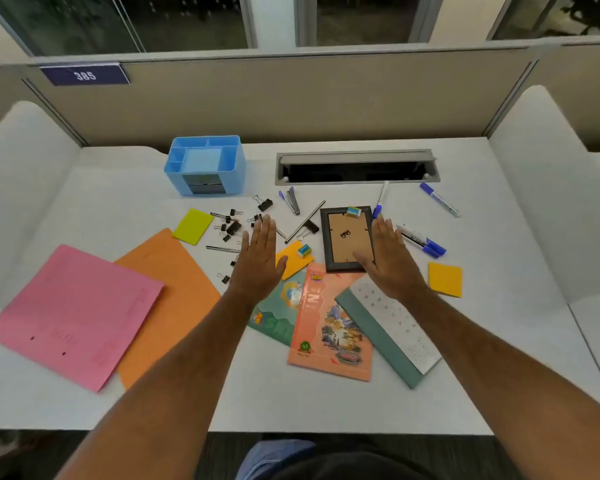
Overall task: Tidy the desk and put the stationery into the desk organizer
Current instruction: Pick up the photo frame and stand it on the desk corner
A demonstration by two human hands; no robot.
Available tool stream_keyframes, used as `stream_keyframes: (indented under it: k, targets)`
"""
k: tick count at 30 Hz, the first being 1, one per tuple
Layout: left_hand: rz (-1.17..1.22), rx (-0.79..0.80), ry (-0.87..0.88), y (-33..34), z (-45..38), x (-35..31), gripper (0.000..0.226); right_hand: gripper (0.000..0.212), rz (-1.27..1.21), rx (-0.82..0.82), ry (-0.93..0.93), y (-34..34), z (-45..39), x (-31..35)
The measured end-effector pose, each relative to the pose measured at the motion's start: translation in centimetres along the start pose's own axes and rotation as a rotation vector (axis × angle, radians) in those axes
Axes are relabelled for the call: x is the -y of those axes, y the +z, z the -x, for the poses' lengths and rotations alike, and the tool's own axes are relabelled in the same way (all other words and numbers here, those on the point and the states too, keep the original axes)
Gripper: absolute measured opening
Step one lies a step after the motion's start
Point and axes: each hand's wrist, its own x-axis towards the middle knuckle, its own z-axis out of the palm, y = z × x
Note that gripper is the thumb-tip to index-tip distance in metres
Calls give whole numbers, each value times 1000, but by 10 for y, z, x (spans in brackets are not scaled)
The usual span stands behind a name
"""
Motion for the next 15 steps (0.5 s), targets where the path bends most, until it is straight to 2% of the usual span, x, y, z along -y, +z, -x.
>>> stream_keyframes:
  k: [9, 15]
  targets:
    - [85, 166, -46, 43, 32, -8, 83, 94, -5, 138, 58, 31, 35, -8]
    - [88, 142, 18, 52, 37, -11, 77, 95, -37, 151, 71, 46, 43, -14]
